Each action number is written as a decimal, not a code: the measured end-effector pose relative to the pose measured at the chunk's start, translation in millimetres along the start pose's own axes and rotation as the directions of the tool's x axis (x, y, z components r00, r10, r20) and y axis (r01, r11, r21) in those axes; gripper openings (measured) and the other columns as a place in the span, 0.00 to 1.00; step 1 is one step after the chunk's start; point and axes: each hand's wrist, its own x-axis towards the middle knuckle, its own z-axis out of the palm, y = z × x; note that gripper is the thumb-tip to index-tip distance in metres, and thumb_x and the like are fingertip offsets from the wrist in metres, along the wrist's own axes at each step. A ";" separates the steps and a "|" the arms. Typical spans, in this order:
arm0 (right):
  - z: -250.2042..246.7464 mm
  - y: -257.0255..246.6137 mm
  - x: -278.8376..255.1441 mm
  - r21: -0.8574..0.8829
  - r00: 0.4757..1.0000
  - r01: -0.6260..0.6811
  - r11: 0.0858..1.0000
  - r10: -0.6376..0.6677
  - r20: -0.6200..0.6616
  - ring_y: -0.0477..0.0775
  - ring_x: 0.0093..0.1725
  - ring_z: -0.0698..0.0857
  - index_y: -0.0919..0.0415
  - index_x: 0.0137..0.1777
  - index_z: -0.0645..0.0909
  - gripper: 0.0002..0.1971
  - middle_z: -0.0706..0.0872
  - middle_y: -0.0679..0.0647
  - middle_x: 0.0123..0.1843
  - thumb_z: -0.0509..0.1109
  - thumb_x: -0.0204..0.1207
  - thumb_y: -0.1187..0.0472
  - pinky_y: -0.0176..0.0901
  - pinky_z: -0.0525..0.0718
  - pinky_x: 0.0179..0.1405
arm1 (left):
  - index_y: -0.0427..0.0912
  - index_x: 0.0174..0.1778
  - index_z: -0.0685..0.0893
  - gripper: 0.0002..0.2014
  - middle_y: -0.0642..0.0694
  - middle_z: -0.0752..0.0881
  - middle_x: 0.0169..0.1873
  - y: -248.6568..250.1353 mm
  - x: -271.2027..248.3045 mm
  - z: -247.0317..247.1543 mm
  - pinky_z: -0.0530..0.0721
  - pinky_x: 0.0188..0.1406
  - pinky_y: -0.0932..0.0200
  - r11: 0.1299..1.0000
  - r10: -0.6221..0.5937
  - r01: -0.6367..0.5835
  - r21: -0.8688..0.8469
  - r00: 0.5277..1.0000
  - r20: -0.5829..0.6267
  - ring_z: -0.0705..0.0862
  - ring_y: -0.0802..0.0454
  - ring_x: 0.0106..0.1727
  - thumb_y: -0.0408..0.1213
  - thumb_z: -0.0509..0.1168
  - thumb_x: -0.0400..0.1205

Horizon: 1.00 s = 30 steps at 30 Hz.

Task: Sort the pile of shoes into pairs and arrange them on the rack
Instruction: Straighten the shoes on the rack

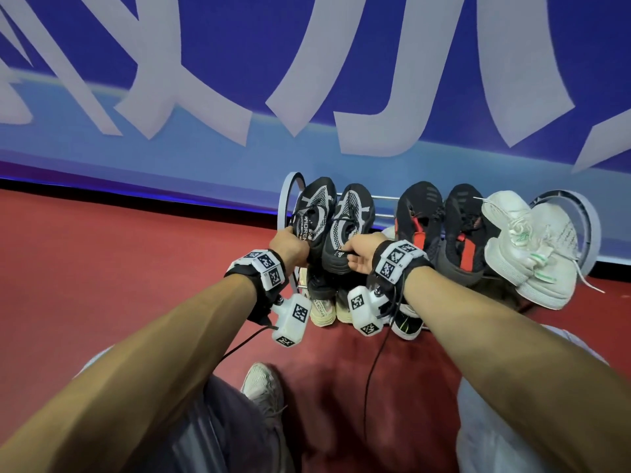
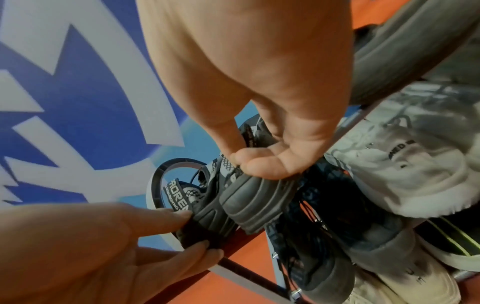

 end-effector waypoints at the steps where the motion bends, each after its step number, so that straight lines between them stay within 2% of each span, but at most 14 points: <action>1: 2.2 2.6 3.2 0.003 1.000 0.010 1.000 -0.010 -0.007 0.47 0.27 0.77 0.62 0.38 0.77 0.10 0.80 0.55 0.33 0.67 0.81 0.70 0.33 0.79 0.14 | 0.45 0.57 0.87 0.18 0.38 0.92 0.46 -8.8 18.2 3.3 0.93 0.44 0.36 1.000 -0.001 0.001 0.020 1.000 -0.013 0.93 0.36 0.43 0.30 0.69 0.71; 4: 5.6 5.8 8.3 0.025 0.999 0.031 0.999 -0.030 -0.023 0.48 0.28 0.77 0.62 0.37 0.76 0.11 0.80 0.55 0.34 0.68 0.81 0.70 0.34 0.80 0.16 | 0.44 0.53 0.88 0.18 0.37 0.92 0.44 -11.2 32.2 8.0 0.93 0.41 0.36 0.996 -0.017 0.023 0.088 0.998 -0.061 0.92 0.34 0.43 0.27 0.71 0.67; 6: 3.9 6.5 10.1 0.032 0.999 0.039 0.999 -0.038 -0.024 0.48 0.28 0.77 0.63 0.37 0.76 0.11 0.80 0.56 0.34 0.67 0.82 0.70 0.38 0.81 0.20 | 0.43 0.53 0.87 0.14 0.37 0.91 0.45 2.2 10.6 7.3 0.93 0.39 0.39 0.992 0.014 0.000 0.129 0.995 -0.100 0.92 0.34 0.43 0.28 0.71 0.72; 8: 1.4 7.7 13.3 0.018 0.999 0.044 0.999 -0.044 -0.009 0.49 0.29 0.79 0.63 0.37 0.76 0.11 0.80 0.56 0.35 0.67 0.82 0.69 0.38 0.81 0.21 | 0.41 0.56 0.87 0.12 0.38 0.90 0.47 15.1 -16.5 5.3 0.93 0.44 0.42 0.984 0.045 -0.023 0.176 0.992 -0.117 0.91 0.35 0.46 0.30 0.69 0.77; 11: -2.0 6.8 14.3 0.015 0.998 0.055 0.998 -0.055 0.012 0.48 0.29 0.80 0.63 0.40 0.78 0.09 0.82 0.56 0.36 0.65 0.83 0.68 0.34 0.81 0.16 | 0.41 0.57 0.85 0.13 0.38 0.89 0.49 16.7 -28.1 5.6 0.92 0.51 0.44 0.969 0.090 -0.054 0.243 0.986 -0.140 0.89 0.37 0.50 0.31 0.68 0.76; 17: -6.6 10.8 15.6 0.005 0.997 0.044 0.999 -0.045 0.070 0.47 0.29 0.78 0.62 0.42 0.75 0.09 0.79 0.53 0.36 0.60 0.85 0.71 0.36 0.82 0.19 | 0.46 0.56 0.84 0.16 0.43 0.90 0.49 12.9 -23.2 -2.8 0.93 0.47 0.47 0.949 0.121 -0.098 0.298 0.991 -0.060 0.91 0.41 0.48 0.32 0.71 0.73; 19: -5.7 12.5 16.3 0.014 0.997 0.044 0.999 -0.045 0.066 0.47 0.29 0.76 0.61 0.47 0.75 0.07 0.79 0.52 0.37 0.59 0.86 0.70 0.38 0.84 0.24 | 0.45 0.58 0.83 0.16 0.43 0.89 0.50 15.5 -26.9 -5.2 0.93 0.46 0.46 0.935 0.117 -0.100 0.341 0.993 -0.028 0.90 0.40 0.48 0.32 0.71 0.74; 21: -4.3 9.8 16.0 0.049 0.997 0.057 0.997 -0.060 0.045 0.47 0.28 0.75 0.62 0.54 0.75 0.06 0.79 0.53 0.37 0.59 0.85 0.71 0.39 0.85 0.24 | 0.45 0.60 0.82 0.16 0.42 0.88 0.50 19.7 -32.1 -6.7 0.94 0.44 0.45 0.916 0.100 -0.088 0.391 0.995 -0.011 0.90 0.40 0.48 0.33 0.71 0.75; 23: -4.2 7.5 16.5 0.072 0.998 0.059 0.996 -0.060 0.024 0.48 0.27 0.75 0.63 0.58 0.76 0.07 0.79 0.54 0.36 0.60 0.85 0.71 0.37 0.85 0.19 | 0.44 0.61 0.81 0.18 0.42 0.88 0.51 24.3 -38.1 -7.1 0.94 0.44 0.45 0.884 0.082 -0.078 0.461 0.997 0.012 0.91 0.39 0.47 0.36 0.70 0.75; 24: -4.6 7.2 17.3 0.063 0.999 0.049 0.997 -0.050 0.021 0.48 0.27 0.74 0.64 0.56 0.76 0.06 0.79 0.54 0.36 0.60 0.85 0.71 0.38 0.85 0.19 | 0.42 0.62 0.80 0.19 0.41 0.88 0.52 27.1 -42.0 -7.3 0.93 0.45 0.46 0.859 0.078 -0.081 0.506 0.997 0.027 0.90 0.39 0.47 0.38 0.69 0.75; 27: -6.4 5.7 16.1 0.013 0.999 0.001 1.000 -0.001 0.034 0.48 0.27 0.73 0.64 0.49 0.77 0.05 0.80 0.55 0.39 0.62 0.84 0.71 0.45 0.88 0.29 | 0.37 0.66 0.78 0.24 0.38 0.86 0.58 34.1 -53.6 -4.4 0.91 0.48 0.49 0.776 0.092 -0.078 0.626 0.996 0.010 0.89 0.39 0.51 0.45 0.67 0.76; 28: -7.5 4.1 14.6 -0.004 0.998 -0.011 1.000 0.011 0.055 0.49 0.27 0.74 0.63 0.52 0.77 0.03 0.82 0.55 0.42 0.64 0.84 0.70 0.46 0.88 0.28 | 0.36 0.68 0.77 0.26 0.37 0.83 0.61 36.6 -57.3 -3.0 0.90 0.52 0.49 0.756 0.099 -0.058 0.652 0.995 -0.027 0.88 0.39 0.54 0.47 0.67 0.77; 30: -13.3 0.6 11.6 -0.032 0.995 -0.011 0.999 0.014 0.102 0.49 0.32 0.79 0.61 0.60 0.78 0.07 0.84 0.55 0.51 0.66 0.84 0.67 0.44 0.89 0.24 | 0.35 0.72 0.74 0.30 0.38 0.79 0.66 42.2 -66.3 2.0 0.87 0.59 0.48 0.716 0.141 -0.027 0.698 0.984 -0.106 0.86 0.38 0.61 0.48 0.70 0.78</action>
